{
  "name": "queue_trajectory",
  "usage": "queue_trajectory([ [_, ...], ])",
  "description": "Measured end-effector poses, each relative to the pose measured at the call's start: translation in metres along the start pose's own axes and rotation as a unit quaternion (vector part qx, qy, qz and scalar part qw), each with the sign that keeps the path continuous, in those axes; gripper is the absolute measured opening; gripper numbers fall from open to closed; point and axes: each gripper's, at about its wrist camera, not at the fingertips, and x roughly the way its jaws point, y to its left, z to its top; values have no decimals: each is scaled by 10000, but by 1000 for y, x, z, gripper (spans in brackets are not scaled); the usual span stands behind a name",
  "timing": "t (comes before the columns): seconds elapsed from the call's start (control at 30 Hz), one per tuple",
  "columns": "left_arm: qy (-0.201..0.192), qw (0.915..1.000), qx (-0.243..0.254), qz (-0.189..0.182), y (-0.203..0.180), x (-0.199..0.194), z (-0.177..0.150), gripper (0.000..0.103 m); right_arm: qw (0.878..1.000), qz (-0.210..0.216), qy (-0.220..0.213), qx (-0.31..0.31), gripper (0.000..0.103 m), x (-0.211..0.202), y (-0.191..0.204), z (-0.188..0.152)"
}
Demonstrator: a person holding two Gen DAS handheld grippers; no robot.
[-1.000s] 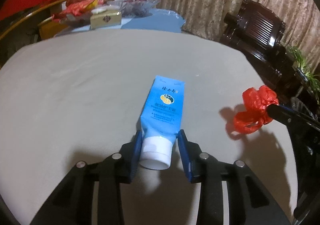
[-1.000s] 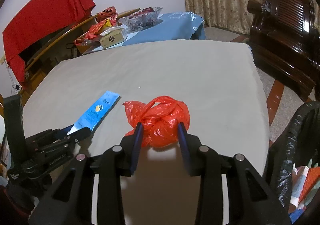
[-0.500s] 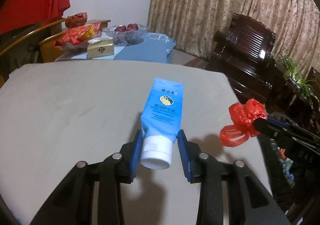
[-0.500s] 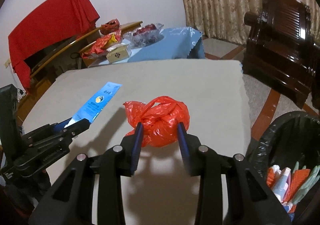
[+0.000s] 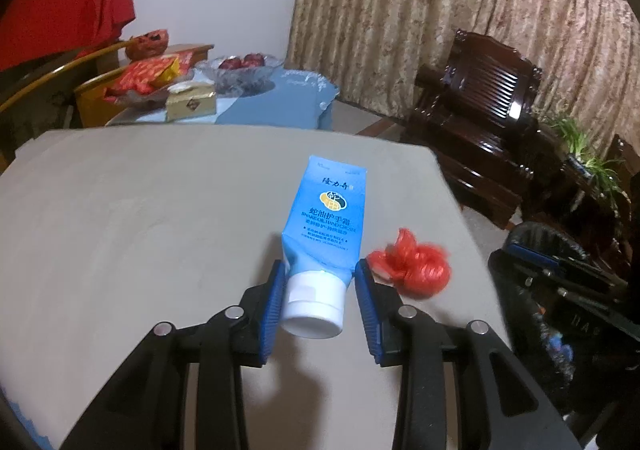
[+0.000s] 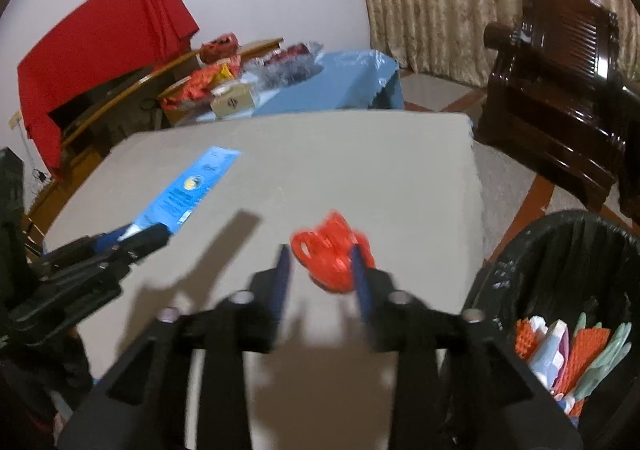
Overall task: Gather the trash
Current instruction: 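Carry the blue tube and red wrapper over the black bin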
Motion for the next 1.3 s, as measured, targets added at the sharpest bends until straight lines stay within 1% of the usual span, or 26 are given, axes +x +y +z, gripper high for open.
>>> queue_trajectory([
  [0.03,34,10000,-26,72,4,5,-2,35,10000,-59,52,-14,47,7,0,-2],
  [0.07,69,9999,-52,112,7,8,-5,35,9999,-105,93,5,53,15,0,-4],
  [0.1,85,9998,-85,131,10,11,-7,35,9999,-90,116,55,58,22,-1,-5],
  [0.13,98,9997,-106,181,14,16,-7,35,9998,-76,164,102,60,30,-2,-4],
  [0.17,108,9996,-93,224,16,19,-8,35,9996,-58,229,142,66,37,-3,-4],
  [0.23,117,9995,-68,296,19,25,-8,35,9995,-74,279,147,68,48,-4,-3],
  [0.3,117,9993,-69,359,23,30,-6,35,9993,-181,330,85,75,61,-2,-2],
  [0.37,128,9991,-81,401,25,34,-4,35,9989,-274,389,60,76,74,-2,0],
  [0.43,130,9990,-71,424,27,36,-4,35,9986,-274,449,62,76,83,-3,1],
  [0.47,127,9989,-56,438,27,37,-3,35,9982,-254,545,56,73,90,-4,2],
  [0.5,127,9989,-45,442,26,38,-2,35,9977,-224,631,47,62,94,-4,1],
  [0.53,129,9989,-40,442,26,39,-1,35,9974,-192,699,39,54,97,-4,1],
  [0.57,126,9989,-27,444,26,38,-1,35,9971,-151,752,26,47,98,-4,1],
  [0.63,107,9989,1,447,24,37,0,35,9973,-146,722,-35,42,95,-3,0],
  [0.67,94,9990,16,446,23,36,0,35,9975,-124,690,-64,40,91,-2,1],
  [0.73,73,9990,35,441,21,31,2,35,9985,-91,533,-25,39,78,-2,3],
  [0.9,-80,9993,68,354,10,13,8,35,10000,-11,-1,21,39,23,-2,15],
  [1.03,-230,9994,144,230,-8,-8,15,35,9994,-29,-327,-60,39,-21,-1,22],
  [1.13,-334,9992,213,111,-25,-27,19,35,9986,-25,-530,6,39,-51,-5,24],
  [1.3,-457,9983,338,-124,-55,-56,22,35,9971,-8,-754,66,39,-92,-13,22],
])
